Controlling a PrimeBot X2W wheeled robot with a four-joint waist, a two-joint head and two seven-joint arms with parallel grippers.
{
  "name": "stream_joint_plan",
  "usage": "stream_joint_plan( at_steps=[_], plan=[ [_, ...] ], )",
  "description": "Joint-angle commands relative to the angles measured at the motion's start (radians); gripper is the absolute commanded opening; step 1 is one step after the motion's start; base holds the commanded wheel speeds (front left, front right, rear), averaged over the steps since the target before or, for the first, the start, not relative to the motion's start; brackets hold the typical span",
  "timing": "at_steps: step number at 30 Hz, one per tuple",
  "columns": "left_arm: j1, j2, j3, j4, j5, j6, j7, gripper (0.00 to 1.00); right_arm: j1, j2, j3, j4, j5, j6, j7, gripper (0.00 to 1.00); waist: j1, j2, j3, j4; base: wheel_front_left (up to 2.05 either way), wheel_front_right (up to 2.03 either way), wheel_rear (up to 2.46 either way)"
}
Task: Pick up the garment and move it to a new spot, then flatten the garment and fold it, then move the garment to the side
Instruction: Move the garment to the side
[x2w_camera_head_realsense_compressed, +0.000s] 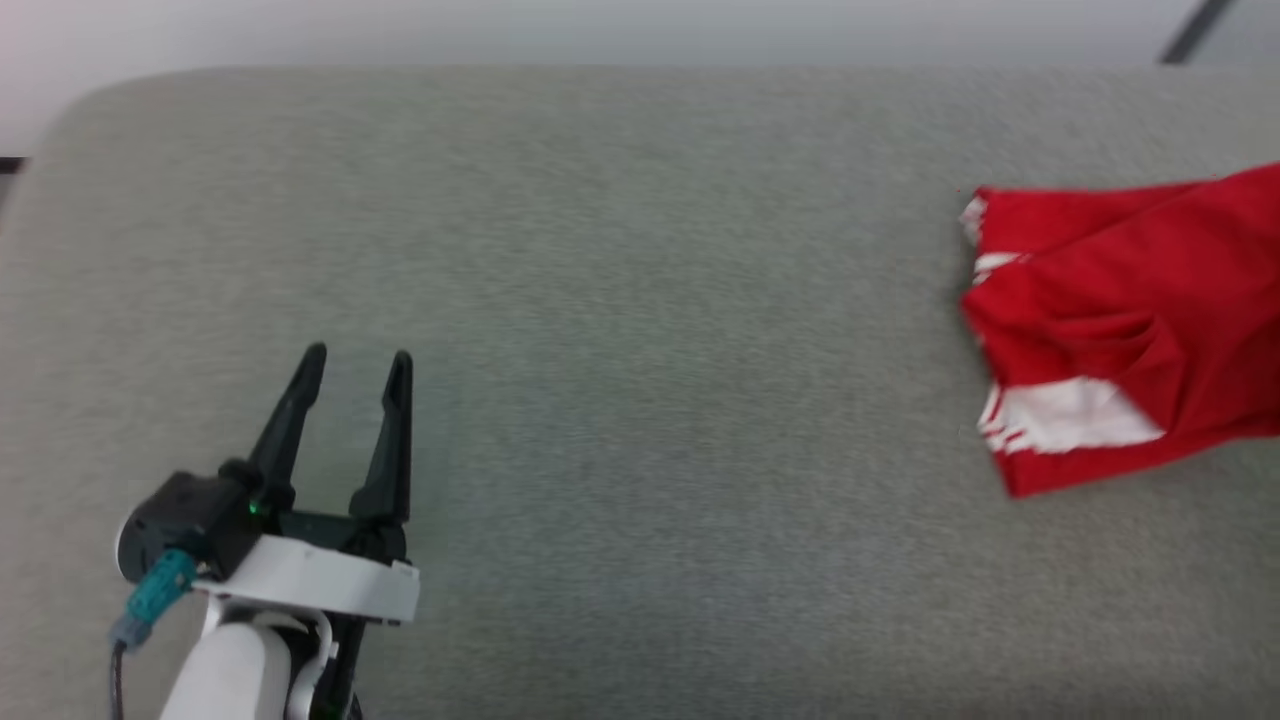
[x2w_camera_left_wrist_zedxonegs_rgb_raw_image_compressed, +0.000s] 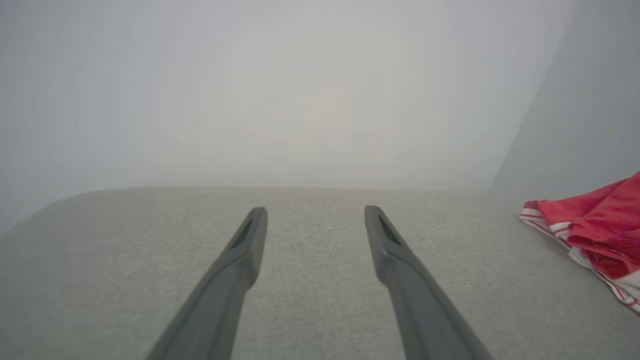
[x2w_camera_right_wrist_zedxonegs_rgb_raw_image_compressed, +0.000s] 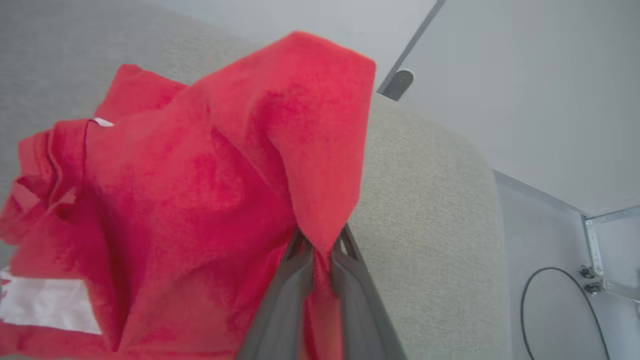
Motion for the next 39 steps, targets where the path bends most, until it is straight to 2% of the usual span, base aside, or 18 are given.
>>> stream_joint_plan(
  at_steps=[1, 9, 21, 33, 38, 39],
  plan=[
    [-0.016, 0.006, 0.000, -0.002, 0.007, -0.003, -0.001, 1.00, -0.022, -0.008, -0.003, 0.004, -0.018, -0.002, -0.013, 0.00, 0.0000, -0.0001, 0.059, -0.070, 0.00, 0.00, 0.00],
    [-0.077, 0.044, -0.025, -0.012, 0.016, -0.002, -0.001, 1.00, -0.104, -0.070, -0.014, 0.078, -0.095, -0.002, -0.107, 0.00, 0.0000, -0.0001, 0.131, -0.157, 0.00, 0.00, 0.00],
    [-0.146, 0.095, -0.052, -0.019, 0.022, -0.002, -0.001, 1.00, -0.209, -0.102, -0.054, 0.244, -0.230, -0.002, -0.217, 0.00, 0.0000, -0.0001, 0.224, -0.236, 0.00, 0.00, 0.00],
    [-0.175, 0.119, -0.069, -0.014, 0.014, -0.002, -0.001, 1.00, -0.283, -0.045, -0.079, 0.409, -0.280, -0.002, -0.273, 0.00, 0.0000, -0.0001, 0.255, -0.246, 0.00, 0.00, 0.00],
    [-0.178, 0.117, -0.074, -0.010, 0.012, -0.002, -0.001, 1.00, -0.302, -0.023, -0.078, 0.467, -0.291, -0.002, -0.293, 0.50, 0.0000, -0.0001, 0.253, -0.238, 0.00, 0.00, 0.00],
    [-0.177, 0.116, -0.074, -0.009, 0.012, -0.002, -0.001, 1.00, -0.307, -0.021, -0.076, 0.475, -0.292, -0.002, -0.297, 0.76, 0.0000, -0.0001, 0.251, -0.237, 0.00, 0.00, 0.00]
  ],
)
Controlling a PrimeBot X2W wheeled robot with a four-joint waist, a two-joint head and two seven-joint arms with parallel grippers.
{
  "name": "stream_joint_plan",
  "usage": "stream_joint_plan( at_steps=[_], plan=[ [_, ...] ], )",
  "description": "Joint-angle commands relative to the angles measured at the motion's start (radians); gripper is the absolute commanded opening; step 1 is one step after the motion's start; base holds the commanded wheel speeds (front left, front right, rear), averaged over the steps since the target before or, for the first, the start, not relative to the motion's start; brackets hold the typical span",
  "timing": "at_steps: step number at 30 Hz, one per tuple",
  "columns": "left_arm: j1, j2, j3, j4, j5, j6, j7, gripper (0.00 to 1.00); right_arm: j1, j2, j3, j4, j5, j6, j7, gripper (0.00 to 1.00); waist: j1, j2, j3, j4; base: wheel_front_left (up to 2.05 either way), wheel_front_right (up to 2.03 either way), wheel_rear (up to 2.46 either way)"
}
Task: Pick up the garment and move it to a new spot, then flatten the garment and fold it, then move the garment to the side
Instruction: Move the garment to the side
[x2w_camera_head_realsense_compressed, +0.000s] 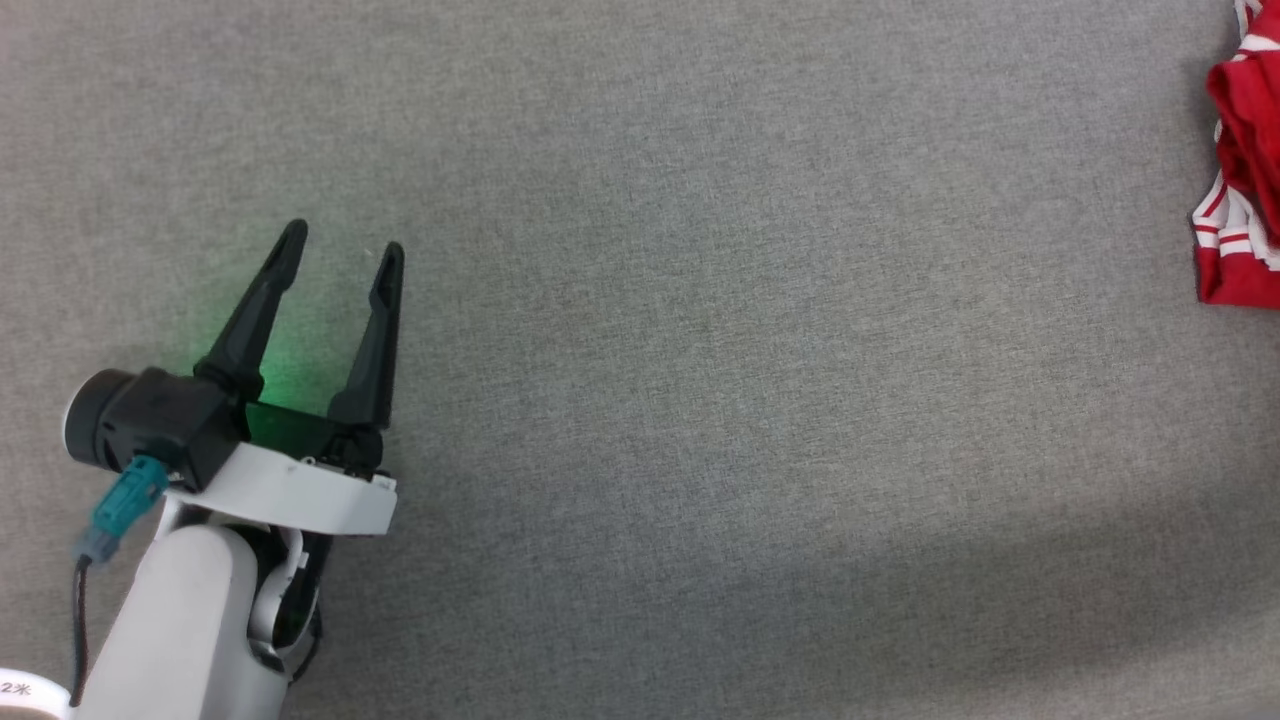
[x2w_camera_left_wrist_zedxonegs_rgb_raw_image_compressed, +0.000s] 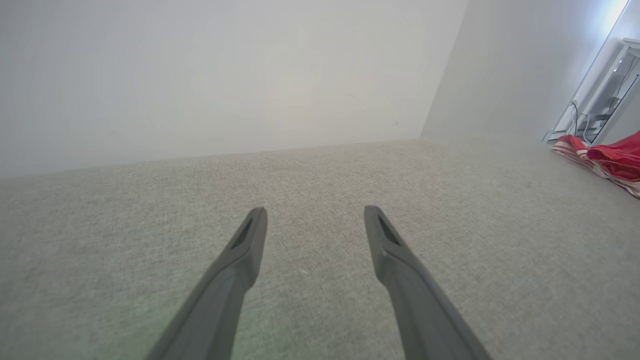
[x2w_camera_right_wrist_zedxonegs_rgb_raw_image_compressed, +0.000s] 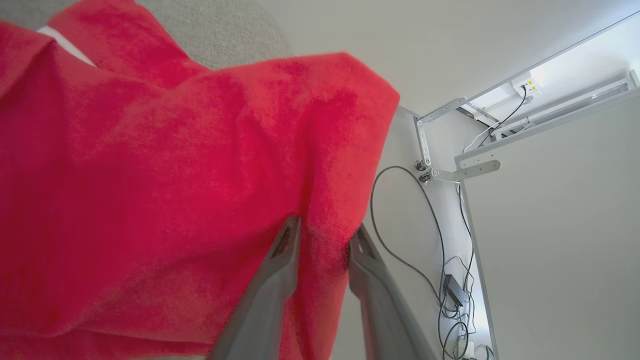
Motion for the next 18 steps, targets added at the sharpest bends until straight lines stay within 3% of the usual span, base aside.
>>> stream_joint_plan(
  at_steps=[1, 2, 18],
  plan=[
    [-0.004, 0.000, 0.001, 0.002, -0.006, -0.002, -0.001, 1.00, -0.014, 0.004, 0.003, 0.010, -0.007, -0.002, -0.011, 0.88, 0.0000, -0.0001, -0.004, 0.003, 0.00, 0.00, 0.00],
    [-0.002, -0.001, 0.002, 0.003, -0.005, -0.002, -0.001, 1.00, -0.019, 0.008, 0.003, 0.019, -0.008, -0.002, -0.017, 1.00, 0.0000, -0.0001, -0.006, 0.004, 0.00, 0.00, 0.00],
    [0.054, -0.028, 0.020, 0.021, -0.001, -0.002, -0.001, 1.00, -0.018, 0.060, 0.029, 0.070, 0.025, -0.002, -0.128, 1.00, 0.0000, -0.0001, -0.134, 0.027, 0.00, 0.00, 0.00]
  ],
)
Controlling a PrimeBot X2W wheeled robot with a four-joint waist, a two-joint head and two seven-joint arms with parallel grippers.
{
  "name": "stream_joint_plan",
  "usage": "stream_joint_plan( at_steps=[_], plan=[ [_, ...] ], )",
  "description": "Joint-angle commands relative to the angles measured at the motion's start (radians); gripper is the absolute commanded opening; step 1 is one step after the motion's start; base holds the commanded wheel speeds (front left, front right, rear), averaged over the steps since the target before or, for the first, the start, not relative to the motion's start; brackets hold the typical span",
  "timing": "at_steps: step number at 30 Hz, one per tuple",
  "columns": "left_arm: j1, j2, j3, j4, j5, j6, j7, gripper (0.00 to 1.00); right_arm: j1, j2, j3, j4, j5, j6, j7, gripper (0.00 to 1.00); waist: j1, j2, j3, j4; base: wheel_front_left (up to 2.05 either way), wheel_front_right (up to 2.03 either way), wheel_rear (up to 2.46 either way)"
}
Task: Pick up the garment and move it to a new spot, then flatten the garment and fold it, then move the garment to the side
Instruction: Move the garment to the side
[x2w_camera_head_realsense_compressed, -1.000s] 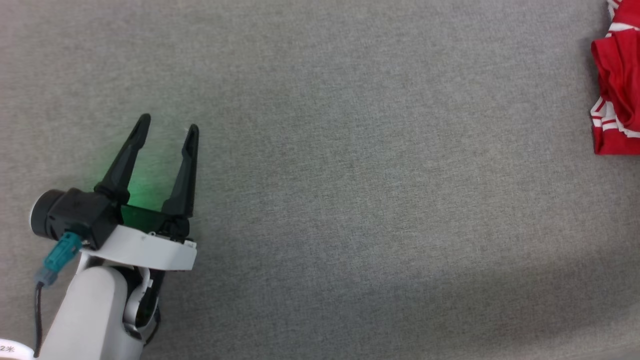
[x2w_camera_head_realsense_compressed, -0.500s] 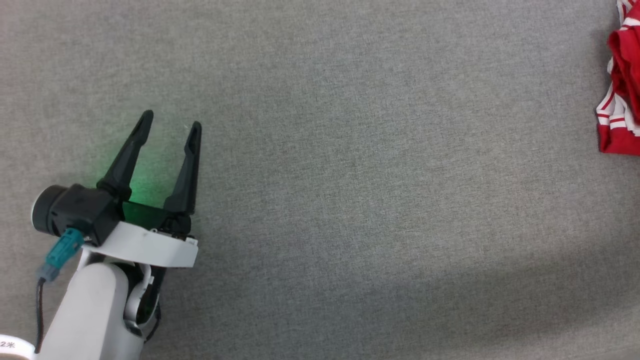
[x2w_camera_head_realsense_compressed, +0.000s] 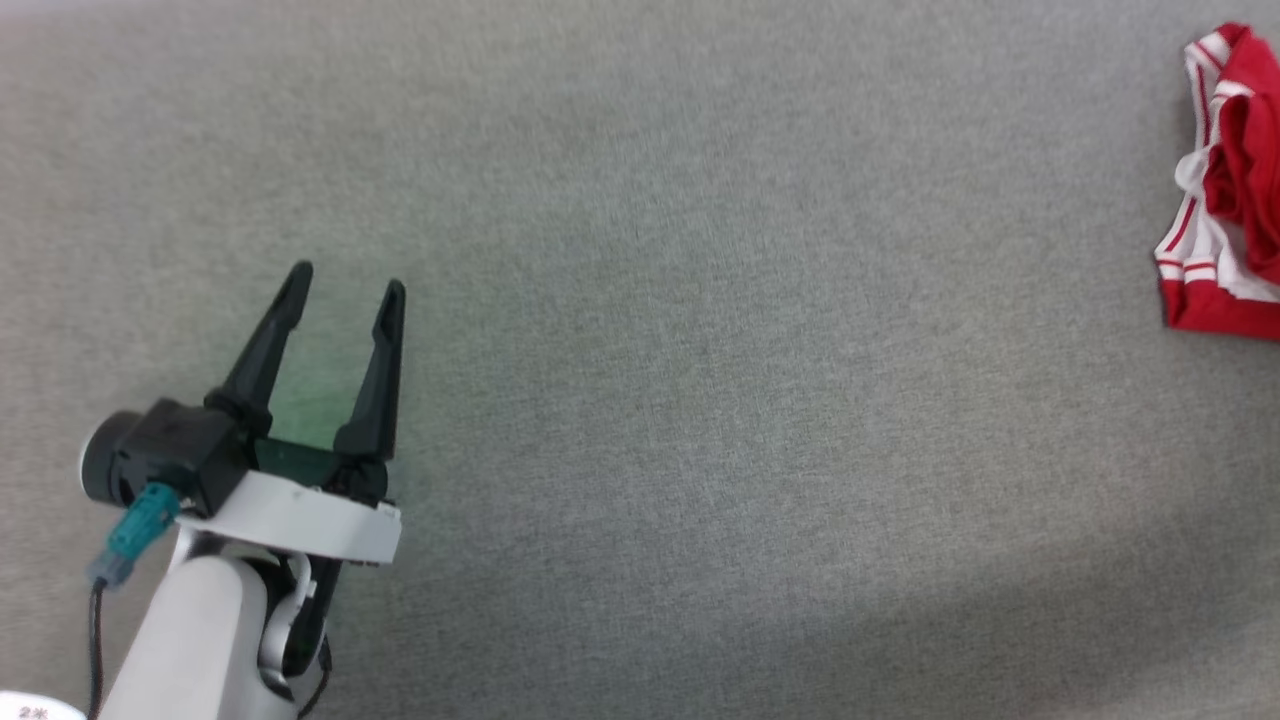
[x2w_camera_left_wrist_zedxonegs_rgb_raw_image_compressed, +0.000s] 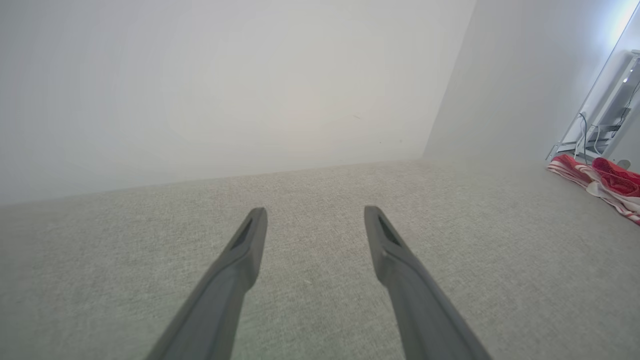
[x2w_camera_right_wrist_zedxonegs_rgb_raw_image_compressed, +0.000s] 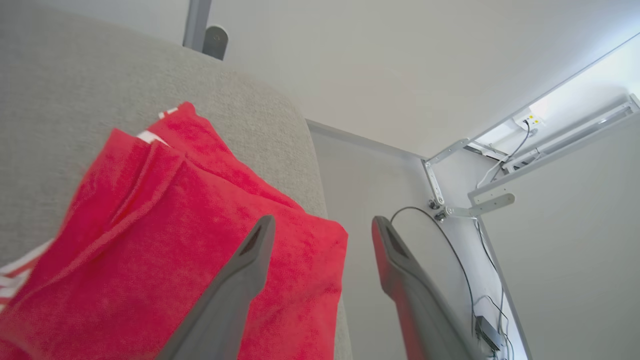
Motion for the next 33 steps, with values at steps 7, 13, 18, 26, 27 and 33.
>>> stream_joint_plan(
  at_steps=[7, 13, 18, 26, 27, 33],
  plan=[
    [0.071, -0.029, 0.030, 0.013, 0.004, -0.002, -0.001, 1.00, 0.092, 0.075, 0.031, -0.033, 0.058, -0.002, -0.096, 1.00, 0.0000, 0.0000, -0.140, 0.053, 0.00, 0.00, 0.00],
    [0.144, -0.045, 0.066, 0.024, 0.002, -0.002, -0.001, 1.00, 0.192, 0.134, 0.044, -0.069, 0.098, -0.002, -0.180, 1.00, 0.0000, 0.0000, -0.240, 0.102, 0.00, 0.00, 0.00],
    [0.207, -0.053, 0.098, 0.030, 0.003, -0.002, -0.001, 1.00, 0.285, 0.172, 0.038, -0.110, 0.124, -0.002, -0.243, 1.00, 0.0000, 0.0000, -0.317, 0.147, 0.00, 0.00, 0.00],
    [0.276, -0.053, 0.125, 0.037, 0.016, -0.002, -0.001, 1.00, 0.440, 0.241, -0.035, -0.216, 0.109, -0.002, -0.299, 1.00, 0.0000, 0.0000, -0.401, 0.213, 0.00, 0.00, 0.00],
    [0.281, -0.055, 0.129, 0.036, 0.018, -0.002, -0.001, 1.00, 0.458, 0.252, -0.048, -0.232, 0.106, -0.002, -0.303, 1.00, 0.0000, 0.0000, -0.409, 0.220, 0.00, 0.00, 0.00],
    [0.311, -0.061, 0.143, 0.030, 0.022, -0.002, -0.001, 1.00, 0.556, 0.311, -0.104, -0.302, 0.075, -0.002, -0.311, 1.00, 0.0000, 0.0000, -0.436, 0.244, 0.00, 0.00, 0.00]
  ],
)
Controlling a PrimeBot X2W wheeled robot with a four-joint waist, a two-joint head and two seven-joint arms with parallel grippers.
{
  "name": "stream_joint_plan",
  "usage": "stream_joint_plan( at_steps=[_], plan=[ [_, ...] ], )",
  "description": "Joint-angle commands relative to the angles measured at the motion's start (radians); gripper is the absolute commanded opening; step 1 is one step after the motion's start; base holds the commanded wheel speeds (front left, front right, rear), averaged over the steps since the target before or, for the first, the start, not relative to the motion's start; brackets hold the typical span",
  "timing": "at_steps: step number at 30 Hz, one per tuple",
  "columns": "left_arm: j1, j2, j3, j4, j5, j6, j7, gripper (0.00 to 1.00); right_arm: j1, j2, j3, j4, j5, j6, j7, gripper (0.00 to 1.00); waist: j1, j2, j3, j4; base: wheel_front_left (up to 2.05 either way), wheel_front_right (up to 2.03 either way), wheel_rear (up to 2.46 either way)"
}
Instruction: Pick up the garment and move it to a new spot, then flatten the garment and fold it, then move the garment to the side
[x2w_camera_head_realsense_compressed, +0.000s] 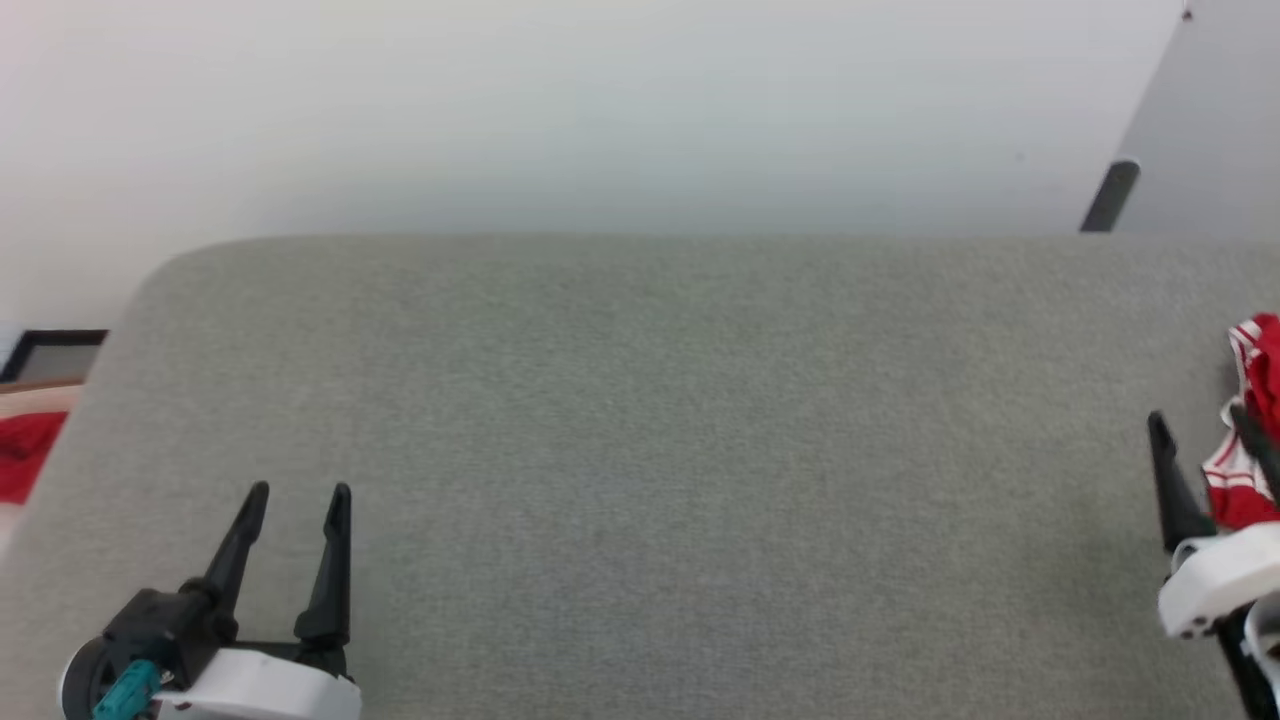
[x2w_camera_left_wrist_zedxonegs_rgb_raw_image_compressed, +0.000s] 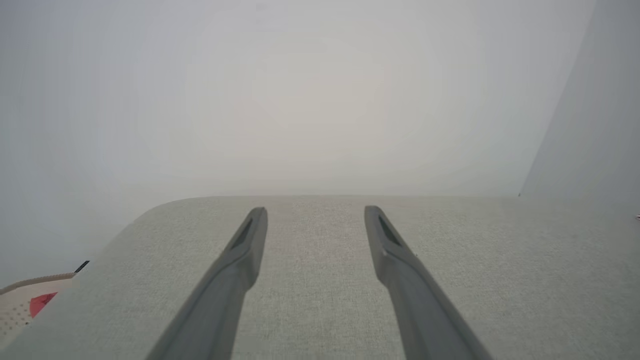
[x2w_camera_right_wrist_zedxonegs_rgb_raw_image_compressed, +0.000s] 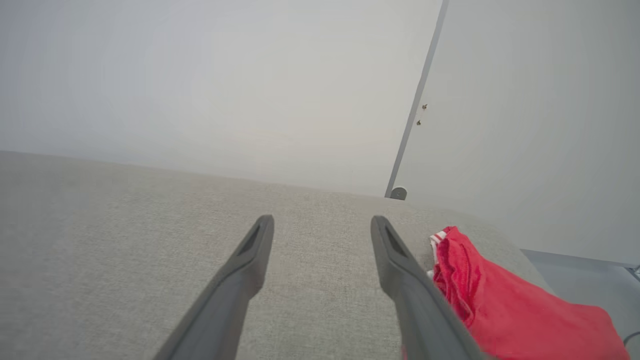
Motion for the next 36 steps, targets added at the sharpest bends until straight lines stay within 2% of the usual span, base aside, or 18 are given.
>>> stream_joint_plan(
  at_steps=[1, 7, 17, 36],
  plan=[
    [0.012, -0.001, 0.006, -0.003, 0.003, -0.002, -0.001, 1.00, 0.025, 0.011, -0.010, -0.013, -0.013, -0.002, -0.004, 1.00, 0.0000, 0.0000, -0.037, 0.037, 0.00, 0.00, 0.00],
    [0.039, 0.002, 0.027, -0.004, 0.008, -0.002, -0.001, 1.00, 0.123, 0.079, -0.057, -0.087, -0.042, -0.002, -0.007, 1.00, 0.0000, 0.0000, -0.054, 0.048, 0.00, 0.00, 0.00],
    [0.065, 0.015, 0.037, -0.016, 0.005, -0.002, -0.001, 1.00, 0.225, 0.152, -0.084, -0.168, -0.068, -0.002, -0.009, 1.00, 0.0000, 0.0000, -0.067, 0.056, 0.00, 0.00, 0.00],
    [0.082, 0.028, 0.032, -0.001, 0.021, -0.001, -0.001, 1.00, 0.332, 0.226, -0.084, -0.229, -0.074, -0.002, -0.011, 1.00, 0.0000, 0.0000, -0.073, 0.051, 0.00, 0.00, 0.00]
  ],
)
